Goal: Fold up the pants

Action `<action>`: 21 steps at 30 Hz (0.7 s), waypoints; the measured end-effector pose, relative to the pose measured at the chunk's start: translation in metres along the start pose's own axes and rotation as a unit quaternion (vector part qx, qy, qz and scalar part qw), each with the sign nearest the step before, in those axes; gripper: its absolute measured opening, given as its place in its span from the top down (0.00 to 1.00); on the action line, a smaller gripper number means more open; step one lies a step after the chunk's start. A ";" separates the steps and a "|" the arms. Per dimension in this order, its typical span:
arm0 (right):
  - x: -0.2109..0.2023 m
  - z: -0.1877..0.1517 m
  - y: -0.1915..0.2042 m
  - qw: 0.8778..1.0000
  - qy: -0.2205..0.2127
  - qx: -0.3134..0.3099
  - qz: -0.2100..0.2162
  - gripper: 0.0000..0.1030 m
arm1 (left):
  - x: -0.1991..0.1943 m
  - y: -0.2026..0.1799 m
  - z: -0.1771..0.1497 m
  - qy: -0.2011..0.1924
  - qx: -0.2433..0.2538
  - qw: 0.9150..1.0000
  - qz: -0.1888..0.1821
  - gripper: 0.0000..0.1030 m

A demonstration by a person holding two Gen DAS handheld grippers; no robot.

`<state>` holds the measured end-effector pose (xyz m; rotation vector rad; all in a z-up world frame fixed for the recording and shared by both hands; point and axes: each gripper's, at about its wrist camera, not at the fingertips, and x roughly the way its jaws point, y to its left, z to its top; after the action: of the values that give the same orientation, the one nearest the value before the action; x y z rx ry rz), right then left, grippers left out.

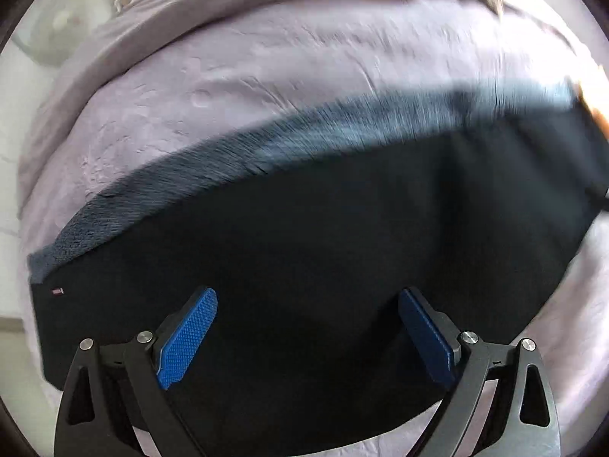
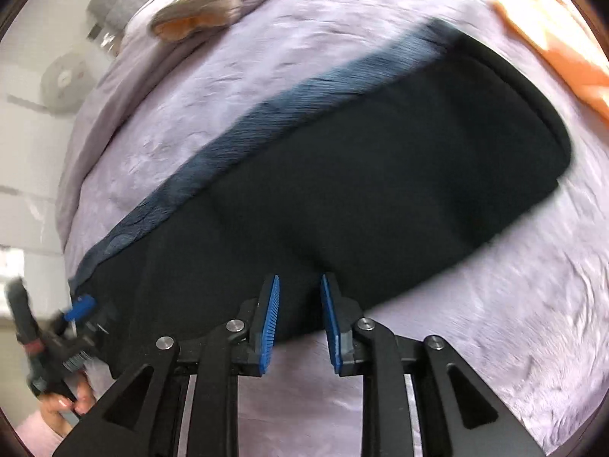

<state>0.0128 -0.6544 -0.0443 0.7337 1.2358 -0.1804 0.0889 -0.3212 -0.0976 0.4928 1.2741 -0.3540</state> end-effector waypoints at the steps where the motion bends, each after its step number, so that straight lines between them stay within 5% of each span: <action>1: -0.002 -0.001 -0.004 1.000 -0.006 0.014 0.011 0.76 | -0.002 -0.003 0.000 -0.003 0.000 1.000 0.007 0.06; 4: -0.035 -0.005 -0.024 0.998 -0.053 0.037 -0.004 0.75 | -0.015 -0.008 0.005 0.004 -0.002 1.000 -0.014 0.06; 7: -0.059 -0.003 -0.055 0.992 -0.098 0.077 -0.016 0.57 | -0.030 -0.019 0.020 -0.018 0.006 1.000 -0.017 0.06; 9: -0.067 0.003 -0.084 0.986 -0.109 0.123 -0.013 0.55 | -0.034 -0.035 0.034 -0.027 0.006 0.999 -0.024 0.06; 14: -0.067 0.016 -0.136 0.972 -0.112 0.198 0.063 0.55 | -0.022 -0.080 0.059 -0.015 0.005 0.999 -0.040 0.06; 15: -0.062 0.019 -0.144 0.968 -0.105 0.211 0.081 0.57 | -0.016 -0.089 0.061 -0.007 0.010 0.999 -0.032 0.06; 16: -0.059 0.021 -0.150 0.965 -0.104 0.221 0.098 0.79 | -0.013 -0.095 0.061 -0.003 0.012 1.000 -0.026 0.06; 17: -0.064 0.022 -0.154 0.964 -0.104 0.223 0.102 0.90 | -0.011 -0.099 0.061 -0.001 0.014 1.000 -0.021 0.06; 19: -0.066 0.026 -0.143 0.968 -0.111 0.201 0.102 0.91 | -0.007 -0.103 0.059 0.002 0.009 1.000 -0.018 0.06; 21: -0.061 0.027 -0.138 0.982 -0.089 0.162 0.048 0.91 | -0.004 -0.103 0.058 0.010 -0.002 1.000 -0.025 0.06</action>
<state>-0.0565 -0.7908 -0.0425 1.0345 1.0087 -0.3655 0.0827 -0.4397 -0.0978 0.4619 1.3092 -0.3887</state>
